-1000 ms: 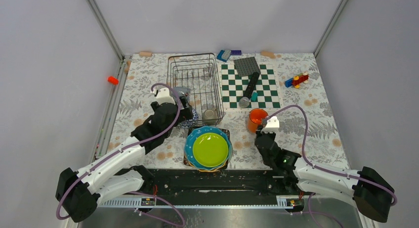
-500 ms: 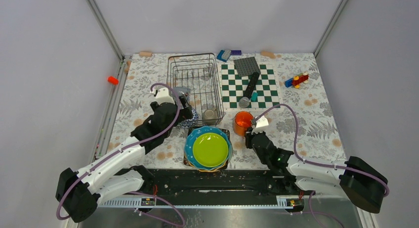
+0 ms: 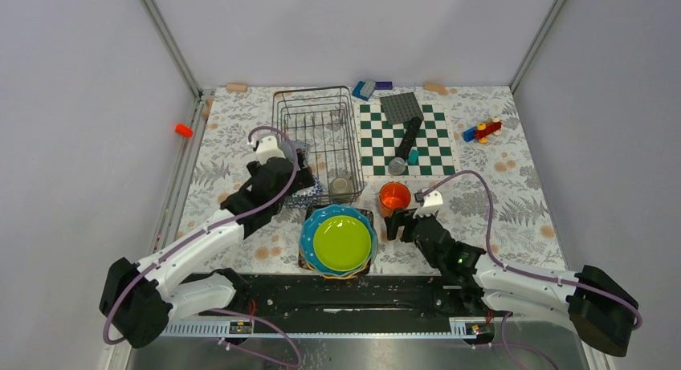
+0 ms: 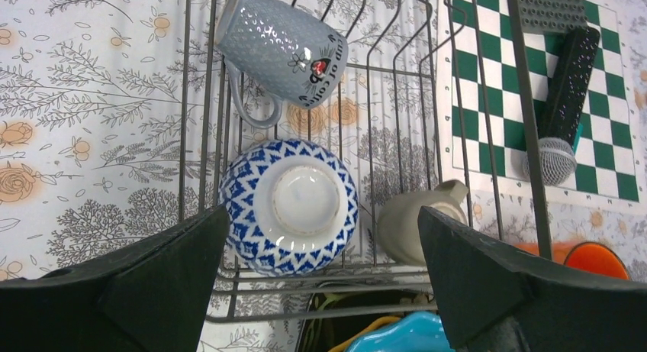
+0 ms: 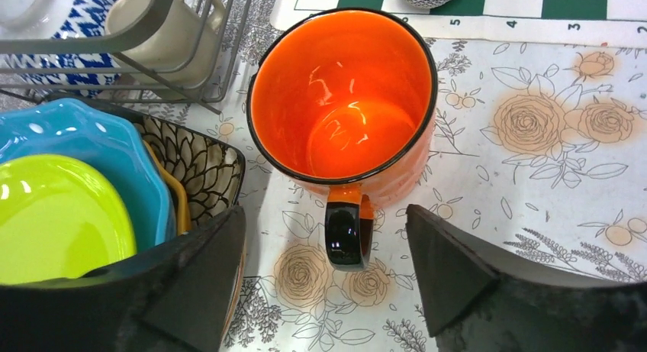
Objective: Unload the mixed dishes from the dish rack
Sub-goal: Place the cup at the center of the board.
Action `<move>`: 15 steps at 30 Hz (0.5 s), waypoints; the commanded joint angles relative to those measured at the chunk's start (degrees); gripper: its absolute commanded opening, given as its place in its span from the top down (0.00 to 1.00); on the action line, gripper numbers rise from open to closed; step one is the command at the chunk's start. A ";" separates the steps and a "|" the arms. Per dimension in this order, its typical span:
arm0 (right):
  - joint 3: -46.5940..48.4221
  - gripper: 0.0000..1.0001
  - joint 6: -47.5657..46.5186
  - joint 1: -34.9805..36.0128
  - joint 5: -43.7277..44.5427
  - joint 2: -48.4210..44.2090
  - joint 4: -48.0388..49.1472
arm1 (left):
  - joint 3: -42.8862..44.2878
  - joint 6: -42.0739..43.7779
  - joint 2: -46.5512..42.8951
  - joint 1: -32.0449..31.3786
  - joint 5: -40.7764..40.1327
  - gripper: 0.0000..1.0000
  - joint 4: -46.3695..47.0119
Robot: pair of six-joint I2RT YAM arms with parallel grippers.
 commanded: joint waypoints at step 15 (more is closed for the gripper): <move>-2.48 0.00 8.69 -0.03 7.45 -26.06 -15.92 | 14.31 -26.59 20.42 11.88 0.86 0.01 4.11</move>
